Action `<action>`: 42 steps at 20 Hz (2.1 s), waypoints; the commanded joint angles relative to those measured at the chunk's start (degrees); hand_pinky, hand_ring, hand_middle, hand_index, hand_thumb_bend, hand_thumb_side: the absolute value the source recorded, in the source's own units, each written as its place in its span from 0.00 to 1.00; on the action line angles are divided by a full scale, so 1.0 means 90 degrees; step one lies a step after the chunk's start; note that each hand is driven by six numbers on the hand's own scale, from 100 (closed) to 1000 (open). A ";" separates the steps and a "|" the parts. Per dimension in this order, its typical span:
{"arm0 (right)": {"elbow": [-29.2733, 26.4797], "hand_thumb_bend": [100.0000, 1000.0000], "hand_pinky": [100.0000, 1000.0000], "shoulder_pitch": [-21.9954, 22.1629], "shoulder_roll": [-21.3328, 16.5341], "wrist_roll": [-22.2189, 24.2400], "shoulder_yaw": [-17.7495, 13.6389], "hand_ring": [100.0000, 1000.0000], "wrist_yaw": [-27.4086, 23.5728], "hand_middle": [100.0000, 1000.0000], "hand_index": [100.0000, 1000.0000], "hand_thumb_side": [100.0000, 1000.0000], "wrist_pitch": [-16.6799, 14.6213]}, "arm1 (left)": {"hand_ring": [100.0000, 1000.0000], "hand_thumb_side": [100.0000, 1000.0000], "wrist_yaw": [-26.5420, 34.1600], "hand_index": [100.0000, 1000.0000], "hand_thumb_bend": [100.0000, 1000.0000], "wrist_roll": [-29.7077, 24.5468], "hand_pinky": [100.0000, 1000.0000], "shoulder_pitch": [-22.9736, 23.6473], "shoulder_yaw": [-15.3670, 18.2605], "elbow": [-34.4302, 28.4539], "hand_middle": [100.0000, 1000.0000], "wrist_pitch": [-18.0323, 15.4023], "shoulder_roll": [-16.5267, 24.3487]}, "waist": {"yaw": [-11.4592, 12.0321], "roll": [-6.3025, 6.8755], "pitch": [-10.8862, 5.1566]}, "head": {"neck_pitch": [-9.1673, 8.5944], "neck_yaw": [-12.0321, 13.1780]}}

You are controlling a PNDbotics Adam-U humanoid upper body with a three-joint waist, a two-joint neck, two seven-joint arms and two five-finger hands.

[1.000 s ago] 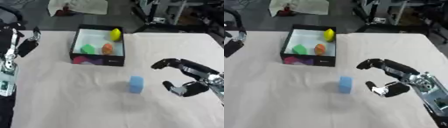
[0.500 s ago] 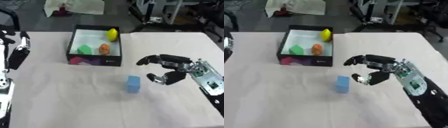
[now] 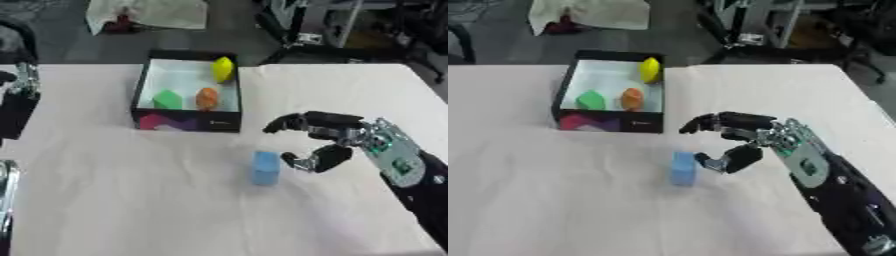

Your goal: Pick up objects on the table and place them in the box.

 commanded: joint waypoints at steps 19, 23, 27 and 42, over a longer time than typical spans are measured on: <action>0.0552 0.00 0.74 -0.0027 0.0385 -0.1871 0.0218 0.54 0.3163 0.42 0.77 0.21 -0.0644 | 0.56 0.88 0.0936 0.86 0.08 0.0280 0.67 -0.0017 0.0043 0.0028 0.63 -0.0221 0.0266 | -0.0032 0.0143 0.0053 | -0.0013 -0.0069; 0.0499 0.00 0.72 -0.0106 0.0238 -0.2186 0.0014 0.44 0.2825 0.29 0.71 0.17 -0.0493 | 0.56 0.88 0.0929 0.86 0.06 0.0295 0.67 -0.0009 0.0057 0.0006 0.63 -0.0228 0.0260 | -0.0030 0.0136 0.0041 | -0.0013 -0.0048; 0.0118 0.00 0.72 -0.0290 -0.0339 -0.2010 -0.0145 0.44 0.1546 0.29 0.70 0.13 -0.0337 | 0.56 0.88 0.0932 0.86 0.06 0.0277 0.67 -0.0055 0.0032 -0.0059 0.63 -0.0274 0.0220 | 0.0051 0.0146 0.0044 | -0.0013 -0.0096; 0.1652 0.00 0.74 -0.2052 -0.1056 -0.1004 -0.0915 0.49 -0.1194 0.37 0.77 0.11 0.0871 | 0.56 0.86 0.1038 0.86 0.07 -0.0293 0.66 -0.0957 -0.0496 -0.0576 0.62 -0.0758 -0.0621 | 0.1570 0.0395 0.0529 | -0.0013 -0.1763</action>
